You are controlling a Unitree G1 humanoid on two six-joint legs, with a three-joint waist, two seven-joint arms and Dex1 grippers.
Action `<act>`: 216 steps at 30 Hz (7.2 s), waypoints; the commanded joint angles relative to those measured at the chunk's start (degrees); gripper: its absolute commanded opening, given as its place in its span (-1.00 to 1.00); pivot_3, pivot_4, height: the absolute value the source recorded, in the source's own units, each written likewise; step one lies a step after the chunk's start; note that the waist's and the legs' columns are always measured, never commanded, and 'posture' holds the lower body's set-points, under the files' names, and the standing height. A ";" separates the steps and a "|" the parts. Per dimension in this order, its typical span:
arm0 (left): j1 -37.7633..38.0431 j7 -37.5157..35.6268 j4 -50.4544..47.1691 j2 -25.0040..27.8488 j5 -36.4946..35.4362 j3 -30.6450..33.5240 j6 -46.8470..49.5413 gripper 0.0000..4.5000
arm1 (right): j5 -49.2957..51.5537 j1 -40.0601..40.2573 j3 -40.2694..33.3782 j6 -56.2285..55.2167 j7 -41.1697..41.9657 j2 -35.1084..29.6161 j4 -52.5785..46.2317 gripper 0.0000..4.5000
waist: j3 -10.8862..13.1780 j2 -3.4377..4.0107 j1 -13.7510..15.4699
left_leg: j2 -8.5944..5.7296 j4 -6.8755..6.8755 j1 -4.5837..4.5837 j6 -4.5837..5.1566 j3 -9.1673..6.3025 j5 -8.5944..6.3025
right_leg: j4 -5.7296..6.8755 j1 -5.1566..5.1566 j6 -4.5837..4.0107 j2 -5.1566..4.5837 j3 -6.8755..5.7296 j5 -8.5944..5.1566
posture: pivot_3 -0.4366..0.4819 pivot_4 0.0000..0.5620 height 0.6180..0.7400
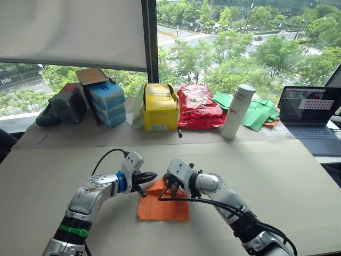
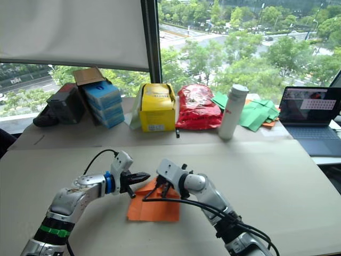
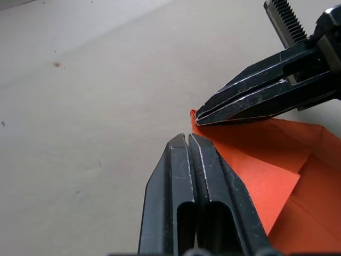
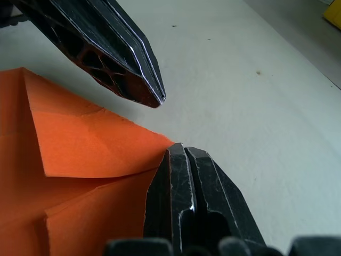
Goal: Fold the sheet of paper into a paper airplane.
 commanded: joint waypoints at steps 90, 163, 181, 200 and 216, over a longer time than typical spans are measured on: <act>7.59 -8.31 -3.96 9.59 -0.14 1.86 -10.55 -0.99 | -2.36 -1.38 1.29 0.37 0.07 2.44 1.90 -1.00 | 0.02 -0.07 -0.35 | 0.30 -0.78 0.73 -0.37 0.00 -0.26 | -0.04 -0.02 -0.42 0.22 0.07 0.13 | -0.05 -0.47 1.00; 6.51 -10.63 -7.02 8.74 5.67 -6.86 -9.47 -0.99 | 9.88 2.97 0.24 9.13 4.37 -0.86 -14.72 -1.00 | 0.01 -0.09 0.45 | 0.26 -0.71 0.55 -0.22 0.01 -0.33 | -0.52 -0.06 -0.68 0.20 -0.10 0.31 | -0.05 -0.47 1.00; 8.69 -8.69 -7.33 7.72 3.30 -0.88 -5.46 -0.99 | 8.56 1.93 1.16 8.36 4.45 0.25 -12.78 -1.00 | 0.01 -0.09 -0.18 | 0.26 -0.55 0.53 -0.43 0.01 -0.22 | -0.46 -0.06 -0.66 0.21 -0.06 0.33 | -0.05 -0.47 1.00; 10.47 -7.01 -6.29 9.28 3.28 0.82 -6.96 -0.99 | 10.98 2.32 4.35 9.61 10.92 -1.93 -14.80 -1.00 | 0.01 -0.09 0.10 | 0.30 -0.55 0.57 -0.19 0.01 -0.36 | -0.43 -0.04 -0.68 0.23 -0.09 0.34 | -0.05 -0.47 1.00; 11.45 -6.81 -17.54 11.59 -6.84 10.97 -0.44 -0.99 | 8.77 2.09 6.01 9.58 10.86 -1.57 -8.67 -1.00 | 0.01 -0.09 0.02 | 0.29 -0.55 0.56 -0.37 0.01 -0.25 | -0.44 -0.08 -0.71 0.24 -0.09 0.36 | -0.05 -0.47 1.00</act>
